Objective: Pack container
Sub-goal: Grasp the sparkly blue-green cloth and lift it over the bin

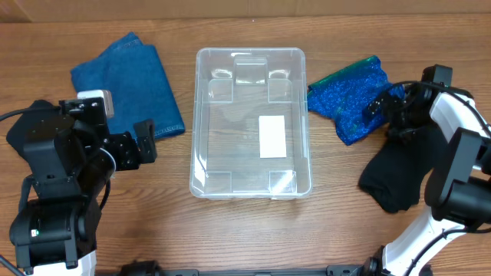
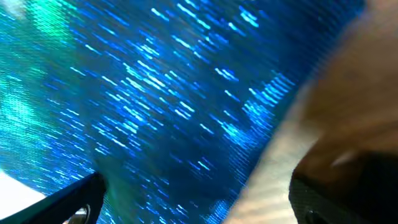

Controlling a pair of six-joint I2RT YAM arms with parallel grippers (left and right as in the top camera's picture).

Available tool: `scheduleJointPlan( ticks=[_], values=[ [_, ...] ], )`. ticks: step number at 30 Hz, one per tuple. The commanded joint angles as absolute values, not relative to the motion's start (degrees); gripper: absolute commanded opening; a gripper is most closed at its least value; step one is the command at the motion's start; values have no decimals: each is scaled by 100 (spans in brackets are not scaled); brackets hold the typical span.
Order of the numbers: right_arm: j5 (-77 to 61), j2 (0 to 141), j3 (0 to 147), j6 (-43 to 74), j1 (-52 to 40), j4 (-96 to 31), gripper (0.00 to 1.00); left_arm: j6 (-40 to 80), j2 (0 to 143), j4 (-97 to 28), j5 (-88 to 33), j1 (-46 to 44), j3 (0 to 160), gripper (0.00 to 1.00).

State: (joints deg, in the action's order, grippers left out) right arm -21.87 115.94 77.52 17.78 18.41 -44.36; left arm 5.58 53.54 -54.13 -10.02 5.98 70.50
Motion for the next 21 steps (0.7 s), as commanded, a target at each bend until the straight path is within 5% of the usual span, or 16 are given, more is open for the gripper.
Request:
scheduleJointPlan(
  ticks=[1,5,6,15,21],
  values=[
    [-2893,12162,7710,1780,1791,-4187,89,491,5325,-5358,-965,569,7185,100],
    [-2928,12180,7712,1791,1671,-4069,15,489,5325,-5360,-965,569,7185,100],
    [-2928,12178,7712,1811,1662,-4077,6,489,5325,-5360,-965,569,7185,100],
    [-2958,10335,9021,1083,1365,-4974,4,489,5325,-5559,-390,569,7185,100],
    [-1402,8967,10348,248,-685,-5413,4,502,5371,-5817,-183,572,7183,100]
  ],
)
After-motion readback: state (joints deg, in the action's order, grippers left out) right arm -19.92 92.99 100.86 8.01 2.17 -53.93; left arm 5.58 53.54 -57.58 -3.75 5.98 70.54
